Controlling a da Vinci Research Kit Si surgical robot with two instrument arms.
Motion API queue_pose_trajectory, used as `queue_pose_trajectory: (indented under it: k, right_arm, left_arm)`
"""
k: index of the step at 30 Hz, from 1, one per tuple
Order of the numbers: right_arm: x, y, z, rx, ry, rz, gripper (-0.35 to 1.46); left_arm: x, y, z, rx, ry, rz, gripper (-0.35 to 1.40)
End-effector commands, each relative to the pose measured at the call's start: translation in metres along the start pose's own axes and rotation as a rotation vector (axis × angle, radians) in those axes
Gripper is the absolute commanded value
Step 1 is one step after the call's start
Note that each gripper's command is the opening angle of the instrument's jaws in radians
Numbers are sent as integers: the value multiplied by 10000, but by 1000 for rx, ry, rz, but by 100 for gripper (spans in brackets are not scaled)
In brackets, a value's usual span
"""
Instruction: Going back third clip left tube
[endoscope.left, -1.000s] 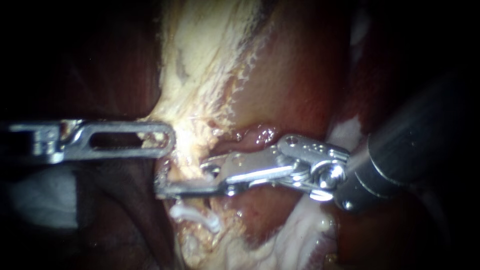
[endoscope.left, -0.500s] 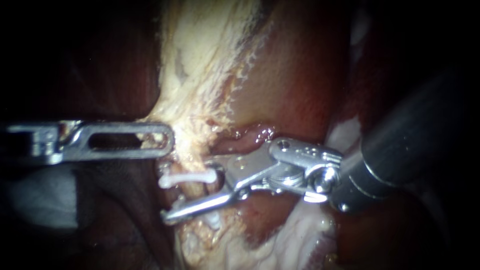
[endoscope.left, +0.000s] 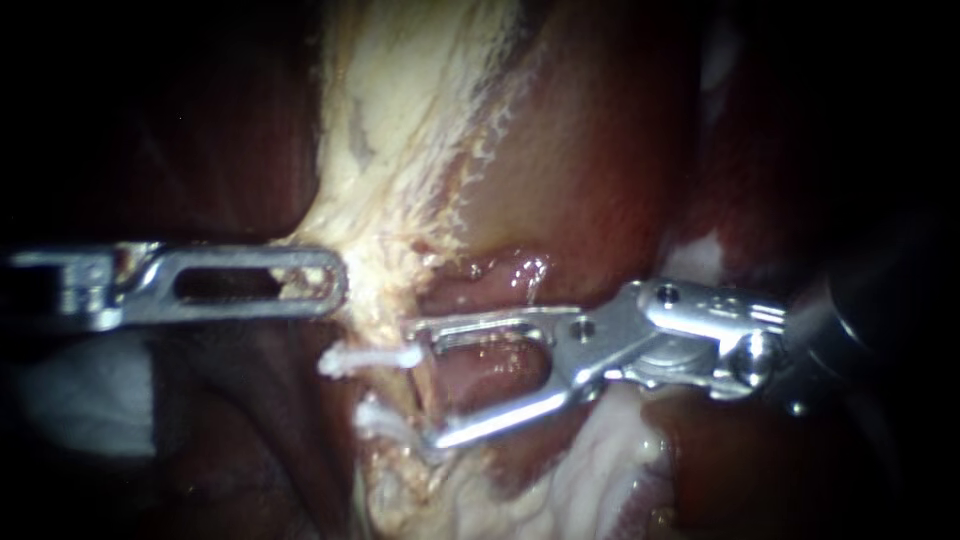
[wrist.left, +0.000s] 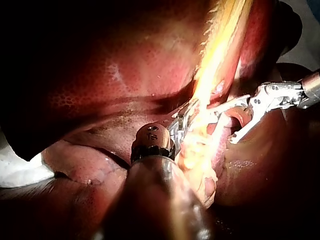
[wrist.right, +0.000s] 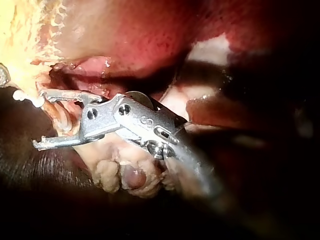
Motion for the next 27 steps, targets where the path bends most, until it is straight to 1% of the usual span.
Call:
queue_pose_trajectory:
  k: [1, 5, 8, 12, 18, 21, 25, 27]
  right_arm:
    - [1, -2, -5, -5, -1, -5, 59]
    - [7, -11, -31, -16, -8, -39, 60]
    - [16, -19, -52, -33, -30, -75, 60]
    - [33, -30, -79, -58, -53, -131, 60]
    - [53, -44, -111, -74, -69, -179, 59]
    - [57, -47, -119, -73, -73, -182, 59]
    - [57, -49, -122, -72, -74, -190, 58]
    - [56, -49, -122, -72, -74, -190, 58]
  left_arm:
    - [0, 0, 0, 0, 0, 0, -35]
    - [0, 1, 0, 1, 1, 1, -35]
    - [0, 1, 0, 1, 1, 1, -35]
    - [0, 1, 0, 1, 1, 1, -35]
    - [-1, 3, 2, 1, 1, 1, -35]
    - [-1, 5, 4, 1, 0, 2, -35]
    - [4, 9, 16, 0, -9, 5, -35]
    - [8, 12, 26, -6, -14, 1, -35]
